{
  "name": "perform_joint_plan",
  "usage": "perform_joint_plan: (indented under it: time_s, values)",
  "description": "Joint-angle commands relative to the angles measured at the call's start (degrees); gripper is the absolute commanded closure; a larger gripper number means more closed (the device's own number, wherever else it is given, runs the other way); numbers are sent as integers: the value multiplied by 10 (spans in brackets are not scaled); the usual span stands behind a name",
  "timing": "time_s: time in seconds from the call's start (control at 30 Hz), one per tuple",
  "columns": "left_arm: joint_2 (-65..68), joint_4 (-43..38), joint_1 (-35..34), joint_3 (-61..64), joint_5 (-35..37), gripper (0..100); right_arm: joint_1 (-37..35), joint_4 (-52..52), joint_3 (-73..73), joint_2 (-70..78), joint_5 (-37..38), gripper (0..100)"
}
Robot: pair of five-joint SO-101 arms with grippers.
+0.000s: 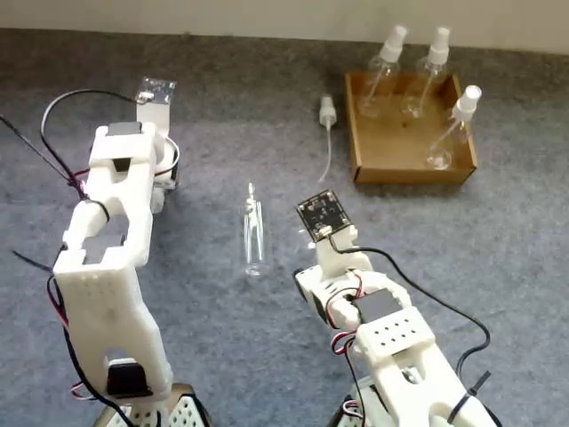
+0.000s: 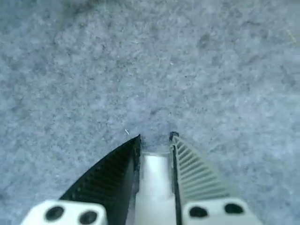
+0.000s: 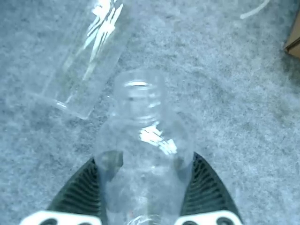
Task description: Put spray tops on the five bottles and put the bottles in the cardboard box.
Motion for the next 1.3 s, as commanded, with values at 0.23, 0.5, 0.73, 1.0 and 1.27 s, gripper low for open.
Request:
perform_joint_plan:
  time_s: [0.23, 0.5, 0.73, 1.0, 1.27]
  values:
    - [67, 104, -12, -171, -11, 851, -6, -15, -2, -12, 5, 995]
    - [68, 267, 2, -329, -56, 849, -6, -15, -2, -12, 5, 995]
    - [68, 311, 2, -327, -113, 849, -6, -14, -2, -12, 5, 995]
    - [71, 299, 2, -327, -113, 849, -6, -13, -2, -12, 5, 995]
    - [156, 299, -2, -330, -111, 848, -6, -13, -2, -12, 6, 995]
